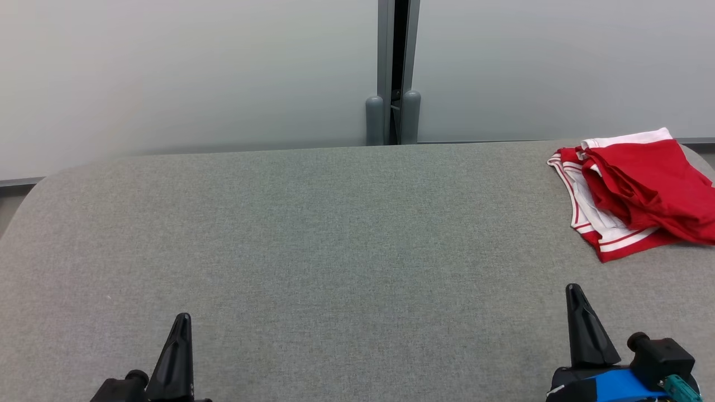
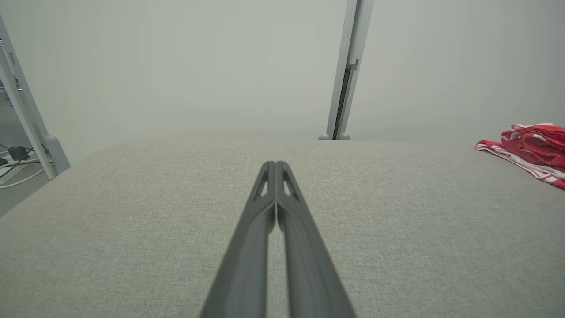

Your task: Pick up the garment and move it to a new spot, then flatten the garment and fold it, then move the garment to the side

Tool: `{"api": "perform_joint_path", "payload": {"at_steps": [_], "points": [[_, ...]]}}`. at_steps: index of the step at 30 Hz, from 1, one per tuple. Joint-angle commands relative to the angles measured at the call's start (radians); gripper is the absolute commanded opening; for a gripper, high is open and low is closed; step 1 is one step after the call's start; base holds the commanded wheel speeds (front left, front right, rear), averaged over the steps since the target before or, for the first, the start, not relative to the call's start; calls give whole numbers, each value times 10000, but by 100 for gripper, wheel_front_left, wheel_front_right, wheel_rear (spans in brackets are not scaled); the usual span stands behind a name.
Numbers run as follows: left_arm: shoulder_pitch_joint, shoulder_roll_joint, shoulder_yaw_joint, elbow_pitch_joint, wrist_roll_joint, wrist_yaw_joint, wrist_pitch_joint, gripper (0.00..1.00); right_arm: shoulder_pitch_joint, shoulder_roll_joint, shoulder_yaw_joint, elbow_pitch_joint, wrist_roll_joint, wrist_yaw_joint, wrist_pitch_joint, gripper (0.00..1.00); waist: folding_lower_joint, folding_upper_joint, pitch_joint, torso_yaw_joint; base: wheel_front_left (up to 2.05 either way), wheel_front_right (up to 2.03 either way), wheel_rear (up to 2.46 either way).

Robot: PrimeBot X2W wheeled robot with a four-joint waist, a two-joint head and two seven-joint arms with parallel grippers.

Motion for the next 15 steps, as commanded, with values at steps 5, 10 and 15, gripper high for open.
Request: {"api": "perform_joint_path", "payload": {"at_steps": [5,10,15], "points": [[-273,25,200,84,-1515,-71,419,0,-172,8,-124,-9,1508,0,416,0,0,0,-4,1,0,0,0],[-335,30,247,98,-2489,-113,629,0,-233,14,-168,0,2465,0,648,0,0,0,-5,1,0,0,0],[-408,36,303,127,-3399,-158,835,0,-297,20,-213,17,3368,0,872,0,0,0,-7,1,0,0,0]]}}
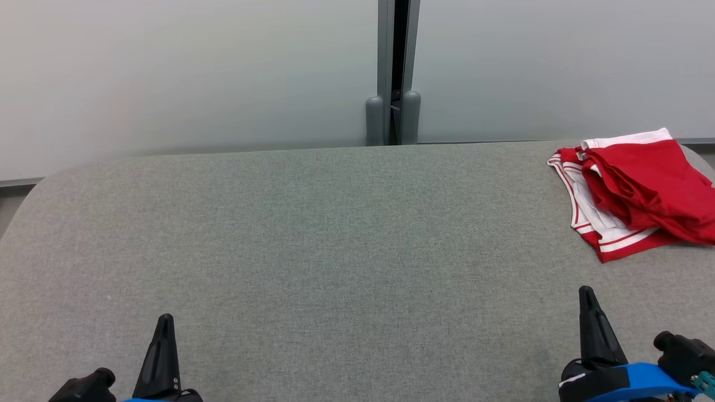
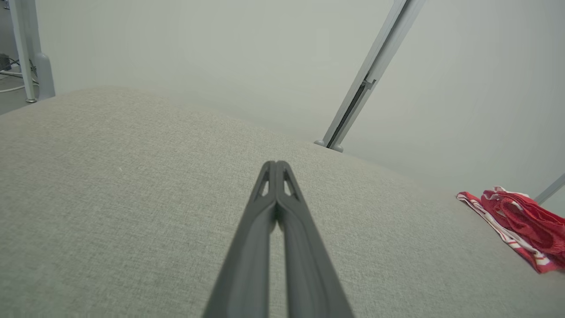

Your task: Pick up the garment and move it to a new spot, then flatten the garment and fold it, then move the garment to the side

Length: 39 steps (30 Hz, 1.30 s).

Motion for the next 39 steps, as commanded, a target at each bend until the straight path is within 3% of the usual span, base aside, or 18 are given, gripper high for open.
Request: {"api": "perform_joint_path", "payload": {"at_steps": [1,39], "points": [[-296,58,99,-106,-583,-65,126,0,-290,15,-62,-116,601,0,119,0,0,-1,-1,0,0,0,0],[-812,89,537,187,-5876,-311,1445,0,-695,46,-356,45,5869,-1,1454,0,-1,-1,-17,3,0,0,0]]}}
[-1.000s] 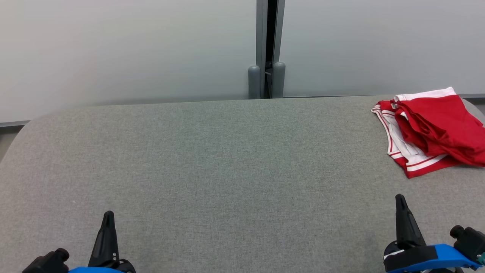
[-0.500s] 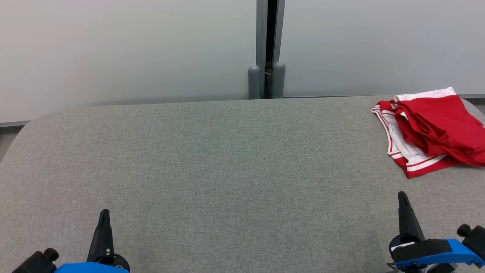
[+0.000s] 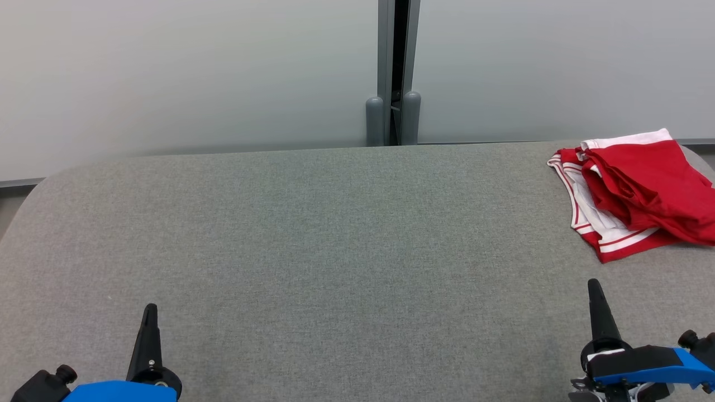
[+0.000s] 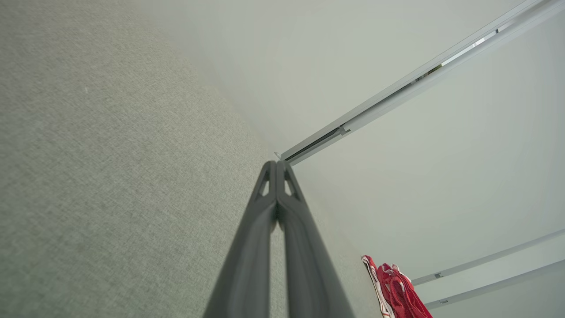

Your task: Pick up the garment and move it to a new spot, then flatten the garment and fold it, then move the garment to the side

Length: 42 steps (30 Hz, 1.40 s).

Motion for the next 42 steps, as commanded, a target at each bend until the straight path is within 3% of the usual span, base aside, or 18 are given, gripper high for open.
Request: {"api": "perform_joint_path", "payload": {"at_steps": [1,42], "points": [[-248,67,83,-64,-315,-58,86,0,-245,16,-47,-70,352,-1,82,0,0,0,-1,0,0,0,0],[-621,92,415,182,-4247,-248,1076,0,-546,46,-272,73,4245,-2,1083,0,0,0,-18,3,0,0,0]]}}
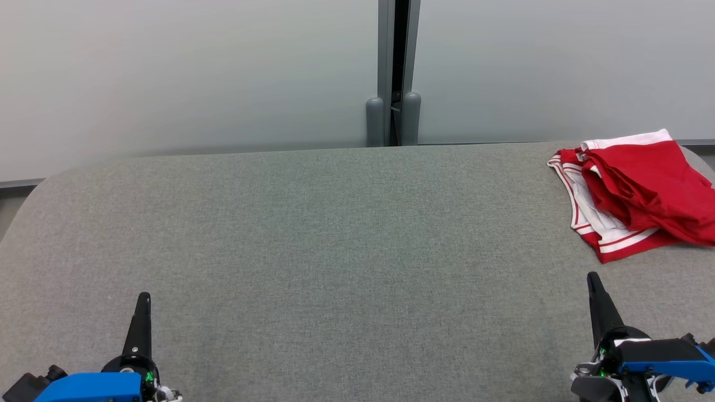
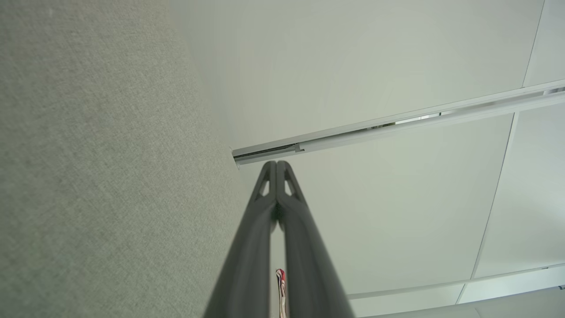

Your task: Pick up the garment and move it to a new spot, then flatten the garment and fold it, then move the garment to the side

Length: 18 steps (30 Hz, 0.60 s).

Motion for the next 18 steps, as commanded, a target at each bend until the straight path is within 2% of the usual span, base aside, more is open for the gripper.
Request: {"api": "perform_joint_path", "payload": {"at_steps": [1,18], "points": [[-179,71,73,-15,-197,-73,69,0,-211,31,-30,-16,198,-2,57,0,-1,-1,-1,0,0,0,0],[-292,76,183,69,-1498,-118,391,0,-292,42,-105,35,1501,-1,383,0,-1,-1,-8,2,0,0,0]]}}
